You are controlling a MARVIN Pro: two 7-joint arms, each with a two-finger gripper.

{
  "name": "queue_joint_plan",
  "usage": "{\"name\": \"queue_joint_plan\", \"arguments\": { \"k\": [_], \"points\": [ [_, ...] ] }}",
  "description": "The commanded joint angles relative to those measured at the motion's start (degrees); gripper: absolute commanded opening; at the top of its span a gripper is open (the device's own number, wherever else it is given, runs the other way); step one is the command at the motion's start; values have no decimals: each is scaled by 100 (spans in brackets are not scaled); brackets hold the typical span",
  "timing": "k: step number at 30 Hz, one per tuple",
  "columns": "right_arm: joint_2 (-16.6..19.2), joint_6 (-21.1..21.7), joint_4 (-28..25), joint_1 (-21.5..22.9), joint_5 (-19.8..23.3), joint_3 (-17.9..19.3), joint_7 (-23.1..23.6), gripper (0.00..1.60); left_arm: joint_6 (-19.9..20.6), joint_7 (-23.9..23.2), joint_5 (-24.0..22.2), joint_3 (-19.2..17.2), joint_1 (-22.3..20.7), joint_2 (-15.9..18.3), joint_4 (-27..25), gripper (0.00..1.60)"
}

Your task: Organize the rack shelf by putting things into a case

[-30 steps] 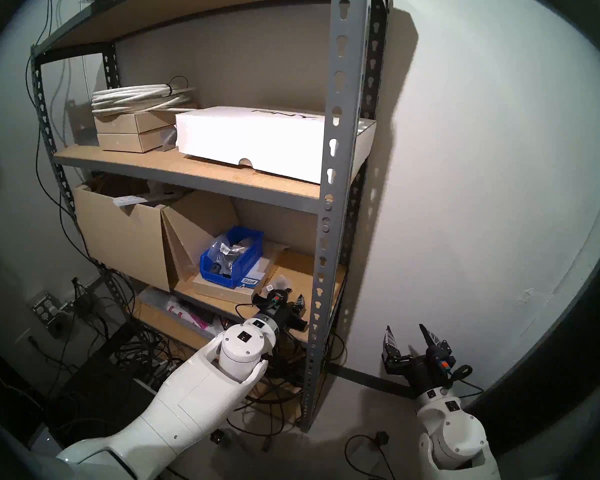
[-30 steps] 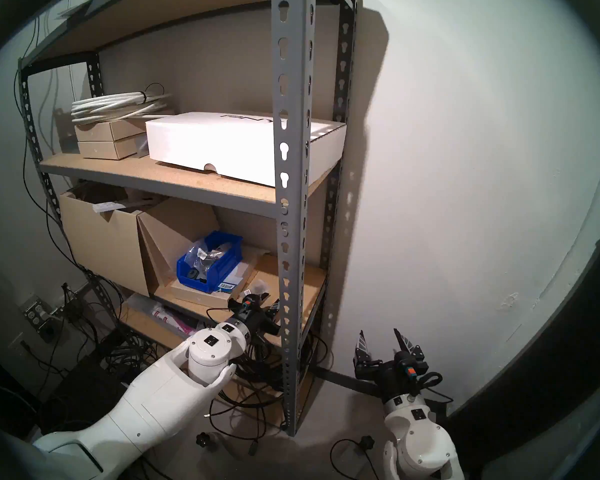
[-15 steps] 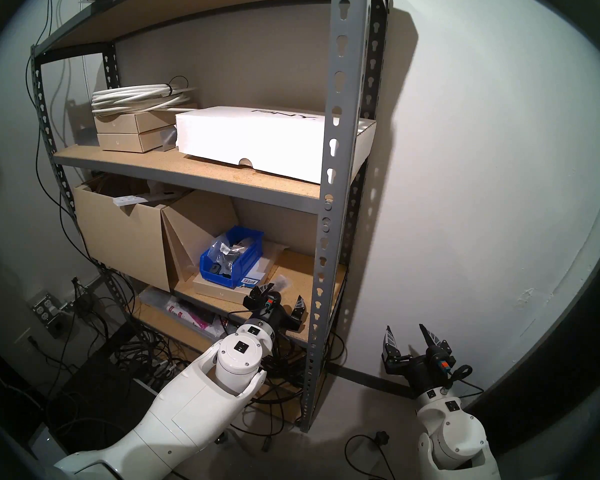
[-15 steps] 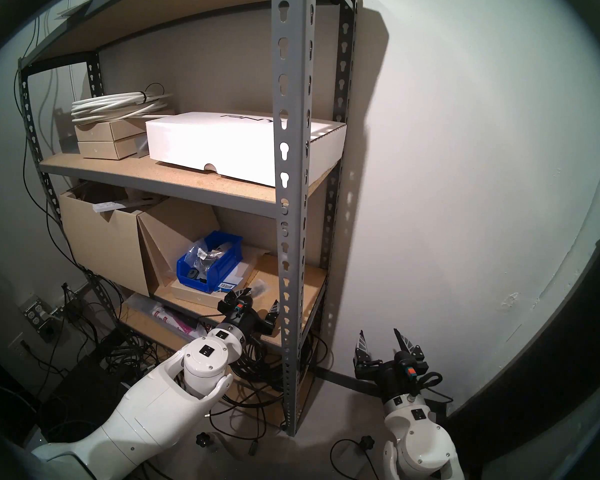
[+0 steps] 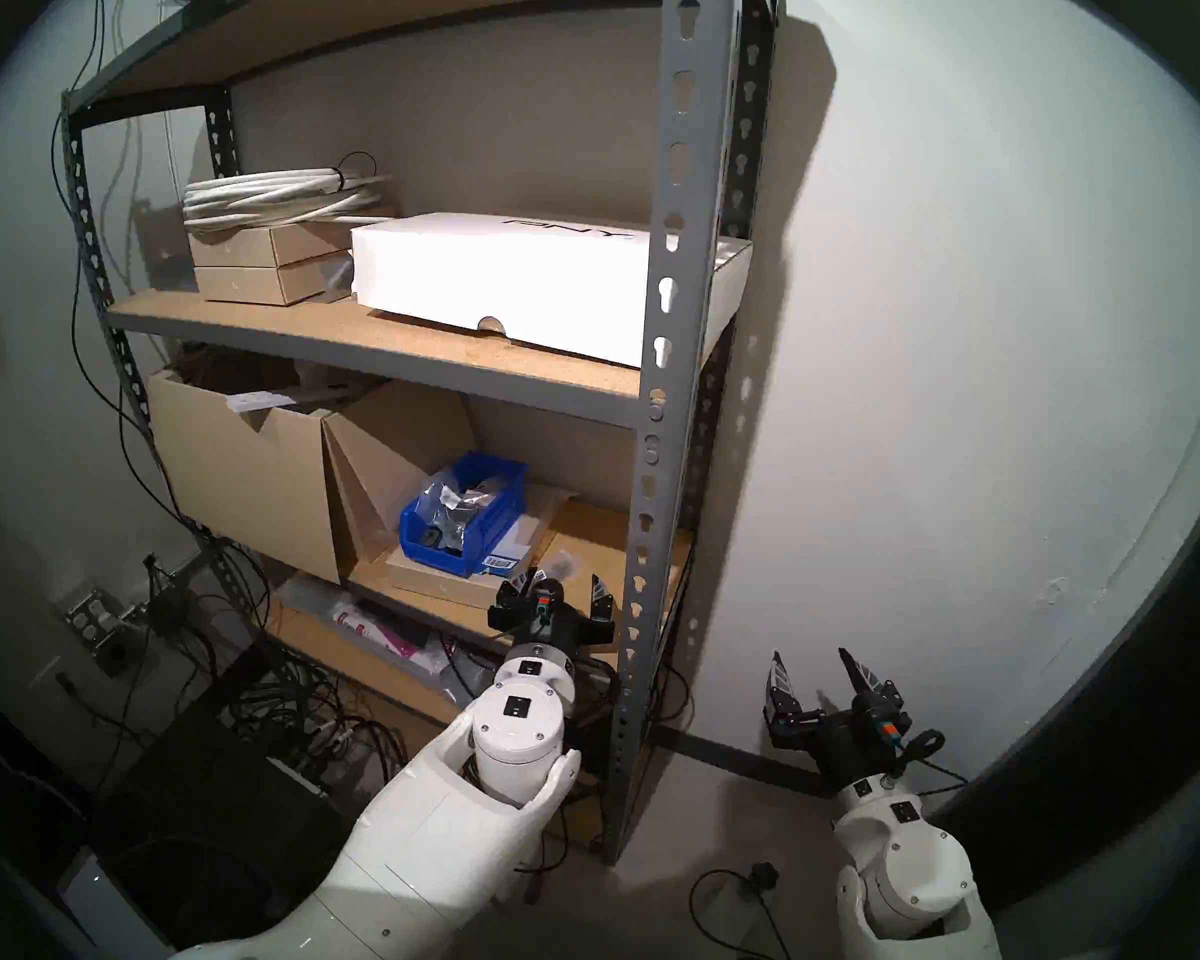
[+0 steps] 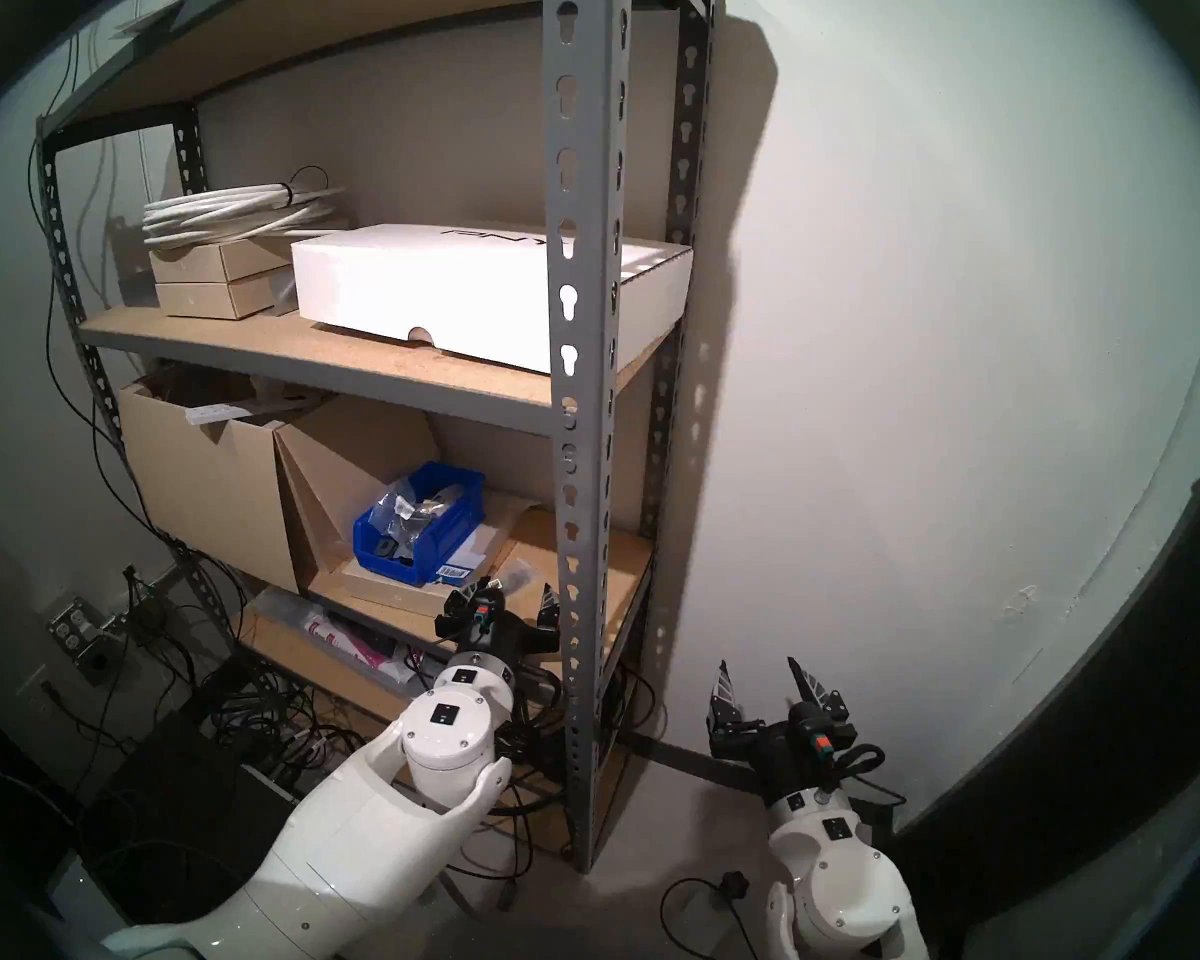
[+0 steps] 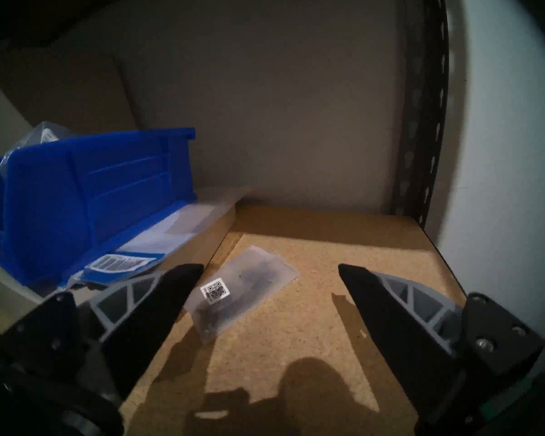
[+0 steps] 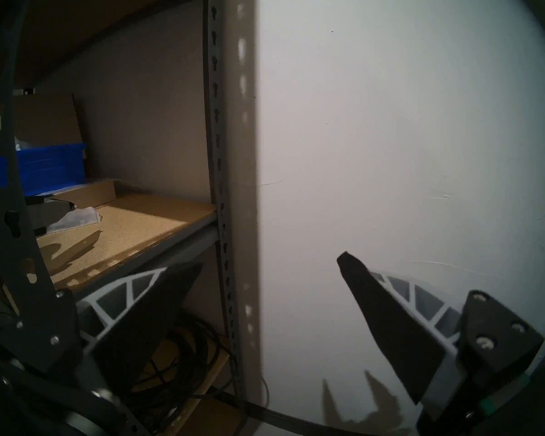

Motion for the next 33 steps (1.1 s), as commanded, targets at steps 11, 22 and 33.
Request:
{"name": "queue_joint_plan", "arguments": {
  "k": [11,22,33],
  "points": [
    [1,-15,-114,7,1,0,0,160,-326,659,-282,53,-123,-582,-27,160],
    [1,-14,-115,6,1,0,0,160,-339,1068,-456,135,-164,-630,33,160],
    [1,-14,-115,7,1,0,0,160,-276,1368,-691,-27,-295,-782,266,160]
  ]
}}
